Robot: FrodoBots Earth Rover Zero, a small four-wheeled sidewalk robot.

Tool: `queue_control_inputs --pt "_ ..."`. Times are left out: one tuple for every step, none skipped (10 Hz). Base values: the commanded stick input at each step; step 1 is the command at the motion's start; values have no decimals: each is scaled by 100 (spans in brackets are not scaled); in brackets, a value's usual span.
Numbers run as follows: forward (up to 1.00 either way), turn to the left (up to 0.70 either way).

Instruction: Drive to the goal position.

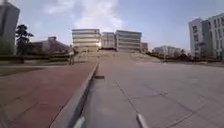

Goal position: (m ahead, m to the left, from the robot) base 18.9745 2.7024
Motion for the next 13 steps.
queue_control_inputs --pt "70 0" --pt "70 0" --pt "70 0" --pt "70 0" --pt "70 0" --pt "70 0" --pt "70 0" --pt "70 0" --pt "70 0" --pt "70 0" --pt "70 0" --pt "70 0" --pt "70 0"
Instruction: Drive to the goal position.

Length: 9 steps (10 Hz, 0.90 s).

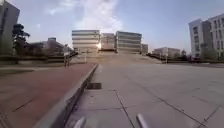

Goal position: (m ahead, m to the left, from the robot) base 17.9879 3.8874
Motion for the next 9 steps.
queue_control_inputs --pt "70 0" --pt "70 0" --pt "70 -5" --pt "70 -12" --pt "70 -14" --pt "70 -14" --pt "70 -14" --pt "70 -14" --pt "70 -14"
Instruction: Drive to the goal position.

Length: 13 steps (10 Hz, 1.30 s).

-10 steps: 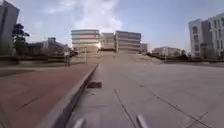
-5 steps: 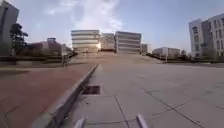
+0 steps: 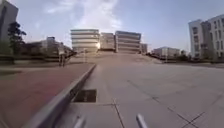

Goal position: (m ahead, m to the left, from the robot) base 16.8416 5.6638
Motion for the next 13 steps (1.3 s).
queue_control_inputs --pt "70 -11" --pt "70 0" --pt "70 0" --pt "70 0" --pt "70 0" --pt "70 0" --pt "70 0" --pt "70 2" --pt "70 10" --pt "70 14" --pt "70 14" --pt "70 14" --pt "70 14"
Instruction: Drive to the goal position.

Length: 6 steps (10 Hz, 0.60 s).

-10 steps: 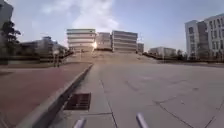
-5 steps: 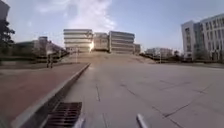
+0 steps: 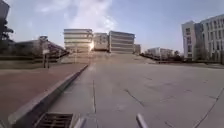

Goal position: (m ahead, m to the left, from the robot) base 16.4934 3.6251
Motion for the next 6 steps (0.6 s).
queue_control_inputs --pt "70 14" --pt "70 14" --pt "70 14" --pt "70 14" --pt "70 0" --pt "70 0"
